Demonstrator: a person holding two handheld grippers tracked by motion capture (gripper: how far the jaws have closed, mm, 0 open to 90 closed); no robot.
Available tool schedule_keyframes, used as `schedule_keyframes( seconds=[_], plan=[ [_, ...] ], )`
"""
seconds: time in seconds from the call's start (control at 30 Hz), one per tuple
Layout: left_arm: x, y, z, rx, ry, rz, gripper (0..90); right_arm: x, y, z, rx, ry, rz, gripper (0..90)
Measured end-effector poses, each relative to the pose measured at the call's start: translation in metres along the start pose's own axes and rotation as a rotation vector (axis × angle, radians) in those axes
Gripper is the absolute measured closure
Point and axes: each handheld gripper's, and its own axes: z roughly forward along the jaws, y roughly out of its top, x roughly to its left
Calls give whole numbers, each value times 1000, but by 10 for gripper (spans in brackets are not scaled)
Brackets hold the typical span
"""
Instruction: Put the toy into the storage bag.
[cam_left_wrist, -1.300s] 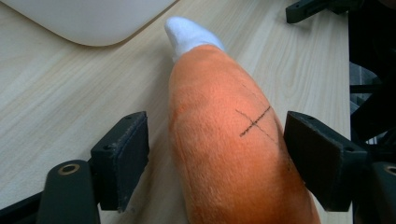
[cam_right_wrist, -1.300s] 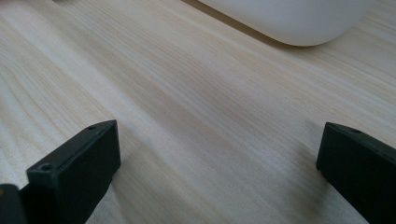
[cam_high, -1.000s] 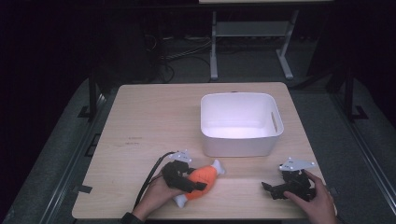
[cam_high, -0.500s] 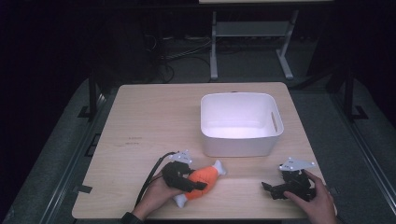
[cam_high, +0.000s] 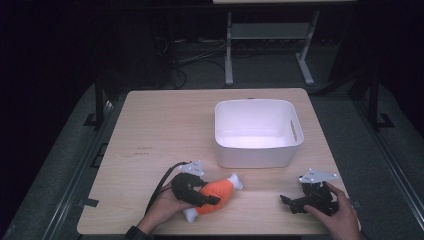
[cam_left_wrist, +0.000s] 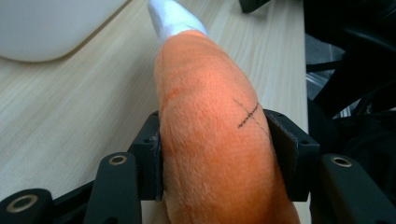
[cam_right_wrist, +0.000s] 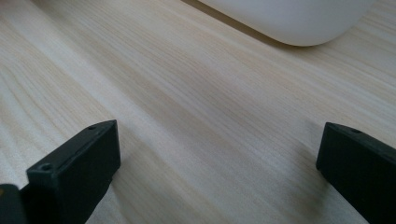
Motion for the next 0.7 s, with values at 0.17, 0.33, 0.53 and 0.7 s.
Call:
schedule_keyframes(
  seconds=[0.17,0.33,0.53,0.7],
  plan=[
    [-2,5,-6,4,-3,27,447,0,0,0,0,0,-1,0],
    [-3,7,-14,0,4,45,447,0,0,0,0,0,-1,0],
    [-3,9,-23,-2,2,64,444,0,0,0,0,0,-1,0],
    [-4,12,-28,-2,-8,86,440,0,0,0,0,0,-1,0]
  ],
)
